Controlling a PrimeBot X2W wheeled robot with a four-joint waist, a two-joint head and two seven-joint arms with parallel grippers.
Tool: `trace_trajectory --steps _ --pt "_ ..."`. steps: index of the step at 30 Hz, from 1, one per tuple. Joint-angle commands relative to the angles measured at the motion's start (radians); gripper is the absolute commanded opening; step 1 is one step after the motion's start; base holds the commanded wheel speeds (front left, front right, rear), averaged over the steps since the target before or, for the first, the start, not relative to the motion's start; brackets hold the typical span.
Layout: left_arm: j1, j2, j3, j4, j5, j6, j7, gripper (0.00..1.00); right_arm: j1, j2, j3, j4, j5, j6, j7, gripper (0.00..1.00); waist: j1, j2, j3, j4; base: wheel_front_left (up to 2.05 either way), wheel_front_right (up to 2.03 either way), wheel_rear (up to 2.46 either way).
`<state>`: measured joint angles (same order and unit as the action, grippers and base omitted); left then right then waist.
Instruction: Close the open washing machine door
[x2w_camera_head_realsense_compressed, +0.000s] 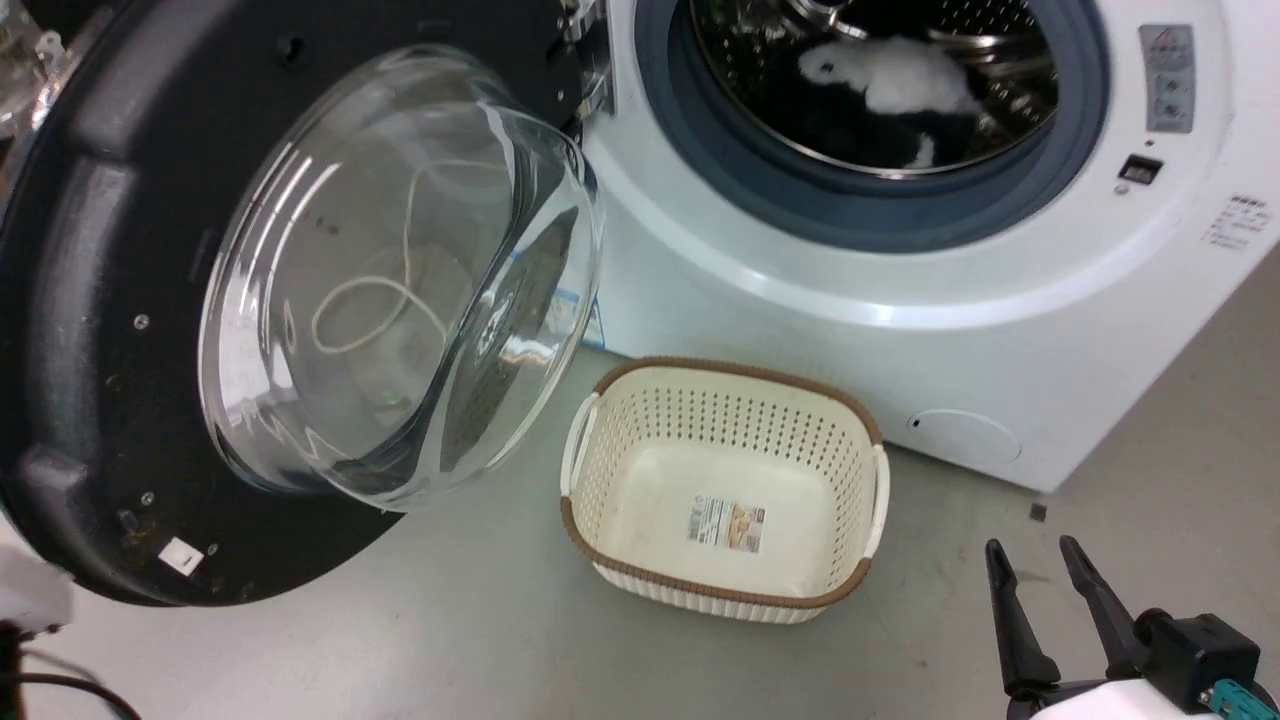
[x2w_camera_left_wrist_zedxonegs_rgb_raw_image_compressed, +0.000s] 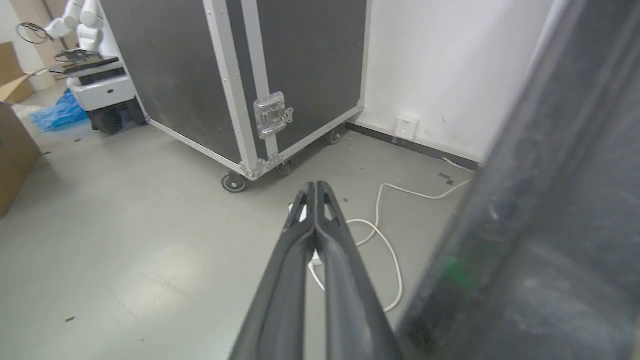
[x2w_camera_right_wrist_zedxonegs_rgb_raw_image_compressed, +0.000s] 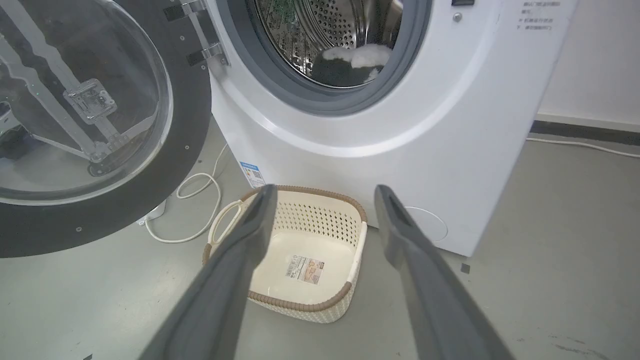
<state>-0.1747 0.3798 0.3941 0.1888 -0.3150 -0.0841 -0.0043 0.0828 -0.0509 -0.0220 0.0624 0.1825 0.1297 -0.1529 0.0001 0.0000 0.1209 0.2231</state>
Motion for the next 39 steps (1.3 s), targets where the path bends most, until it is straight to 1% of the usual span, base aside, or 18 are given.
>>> trace_trajectory --steps 1,6,11,12,13,15,19,23,25,28,33,39 --pt "-0.016 0.034 -0.039 0.009 -0.047 -0.007 0.009 0.0 -0.011 0.001 -0.002 -0.005 -0.003 0.001 -0.005 1.0 -0.0001 0.0 0.015 0.007 0.0 0.0 0.0" --pt "0.025 0.121 -0.153 -0.001 -0.195 -0.012 0.042 0.0 -0.012 0.001 -0.001 -0.002 0.008 0.001 -0.013 1.0 -0.0001 0.0 0.021 0.019 0.0 0.0 0.0" --pt "0.097 0.203 -0.277 -0.056 -0.367 -0.018 0.123 0.0 -0.004 0.001 -0.008 0.019 0.035 0.001 -0.03 1.0 -0.0001 0.0 -0.004 0.042 0.0 0.0 0.0" --pt "0.112 0.218 -0.305 -0.077 -0.4 -0.019 0.141 0.0 -0.003 0.001 -0.012 0.025 0.041 0.001 -0.034 1.0 -0.0001 0.0 -0.012 0.046 0.0 0.0 0.0" --pt "0.158 0.267 -0.384 -0.151 -0.471 -0.022 0.183 0.0 -0.001 0.001 -0.029 0.041 0.057 0.001 -0.047 1.0 -0.0001 0.0 -0.037 0.058 0.0 0.0 0.0" --pt "0.185 0.297 -0.442 -0.212 -0.505 -0.024 0.204 0.0 -0.002 0.001 -0.046 0.05 0.067 0.001 -0.055 1.0 -0.0001 0.0 -0.05 0.064 0.0 0.0 0.0" --pt "0.21 0.332 -0.557 -0.345 -0.558 -0.028 0.231 0.0 -0.002 0.001 -0.082 0.064 0.078 0.001 -0.067 1.0 -0.0001 0.0 -0.071 0.071 0.0 0.0 0.0" --pt "0.194 0.341 -0.687 -0.468 -0.594 -0.032 0.247 0.0 0.001 0.001 -0.12 0.079 0.088 0.001 -0.078 1.0 -0.0001 0.0 -0.084 0.065 0.0 0.0 0.0" --pt "0.174 0.331 -0.758 -0.514 -0.605 -0.034 0.246 0.0 0.002 0.001 -0.137 0.086 0.096 0.001 -0.083 1.0 -0.0001 0.0 -0.087 0.055 0.0 0.0 0.0" --pt "0.127 0.306 -0.861 -0.546 -0.604 -0.037 0.236 0.0 0.002 0.001 -0.163 0.086 0.107 0.001 -0.089 1.0 -0.0001 0.0 -0.086 0.033 0.0 0.0 0.0" --pt "0.01 0.254 -1.032 -0.528 -0.616 -0.042 0.204 0.0 0.002 0.001 -0.2 0.08 0.123 0.001 -0.1 1.0 -0.0001 0.0 -0.07 -0.027 0.0 0.0 0.0" --pt "-0.171 0.181 -1.206 -0.418 -0.628 -0.047 0.149 0.0 -0.015 0.001 -0.213 0.069 0.134 0.001 -0.109 1.0 -0.0001 0.0 -0.03 -0.14 0.0 0.0 0.0"
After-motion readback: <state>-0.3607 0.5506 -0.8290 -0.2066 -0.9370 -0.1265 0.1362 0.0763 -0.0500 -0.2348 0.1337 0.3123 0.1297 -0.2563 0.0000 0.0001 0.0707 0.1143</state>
